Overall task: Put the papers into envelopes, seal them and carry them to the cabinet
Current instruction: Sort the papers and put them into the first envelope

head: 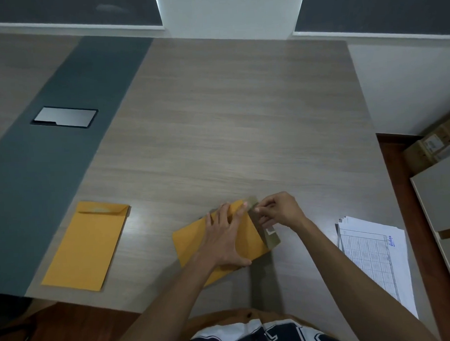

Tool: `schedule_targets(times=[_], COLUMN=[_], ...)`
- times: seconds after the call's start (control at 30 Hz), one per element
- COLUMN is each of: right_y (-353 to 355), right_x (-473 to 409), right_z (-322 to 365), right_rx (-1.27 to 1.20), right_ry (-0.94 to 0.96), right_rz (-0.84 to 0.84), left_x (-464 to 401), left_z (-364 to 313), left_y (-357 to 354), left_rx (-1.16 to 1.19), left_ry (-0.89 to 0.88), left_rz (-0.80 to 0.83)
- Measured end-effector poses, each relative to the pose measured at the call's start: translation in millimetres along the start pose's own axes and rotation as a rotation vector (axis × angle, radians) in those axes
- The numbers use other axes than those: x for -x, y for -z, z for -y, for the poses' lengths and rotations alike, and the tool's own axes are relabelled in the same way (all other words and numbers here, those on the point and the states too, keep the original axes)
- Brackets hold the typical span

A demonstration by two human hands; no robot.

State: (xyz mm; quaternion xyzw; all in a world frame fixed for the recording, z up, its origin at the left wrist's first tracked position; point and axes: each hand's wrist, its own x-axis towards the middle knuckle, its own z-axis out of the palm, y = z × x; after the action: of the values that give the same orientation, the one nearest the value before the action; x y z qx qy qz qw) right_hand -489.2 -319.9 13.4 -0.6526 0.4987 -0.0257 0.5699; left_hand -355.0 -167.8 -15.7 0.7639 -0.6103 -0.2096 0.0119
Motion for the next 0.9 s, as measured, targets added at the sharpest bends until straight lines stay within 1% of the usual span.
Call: schedule_targets(times=[0.07,0.1,0.17,0.23,0.37,0.57,0.9], right_y=[-2.5,-5.2,-13.0,-20.3,-30.0,-33.1,-32.0], right_x=[-3.9,-4.6,-6.5,-7.4,-11.7,-21.1,-33.0], right_z=[-15.0,-22.9,-37.1,-44.3,-42.1,-38.2,-40.2], right_rx=[0.132,0.242,0.460,0.537,0.585,0.561,0.498], right_ry=[0.034,0.058,0.120,0.167,0.222,0.227,0.229], right_rz=[-0.085,-0.089,-0.042,-0.034,-0.101,-0.089,-0.136], left_x=[-4.6,-6.7,-11.2,-15.6,-26.0,-35.7,-37.4], left_z=[6.2,8.4,11.3,10.7,7.0,7.2,8.5], left_y=[-5.7,-8.7,-13.6,-17.8,-21.4,-24.2,-26.4], left_rx=[-0.045,-0.067,-0.129,-0.175,-0.171,-0.182,-0.184], left_ry=[0.025,0.039,0.053,0.060,0.066,0.080,0.081], left_rz=[0.050,0.073,0.127,0.159,0.072,0.104,0.111])
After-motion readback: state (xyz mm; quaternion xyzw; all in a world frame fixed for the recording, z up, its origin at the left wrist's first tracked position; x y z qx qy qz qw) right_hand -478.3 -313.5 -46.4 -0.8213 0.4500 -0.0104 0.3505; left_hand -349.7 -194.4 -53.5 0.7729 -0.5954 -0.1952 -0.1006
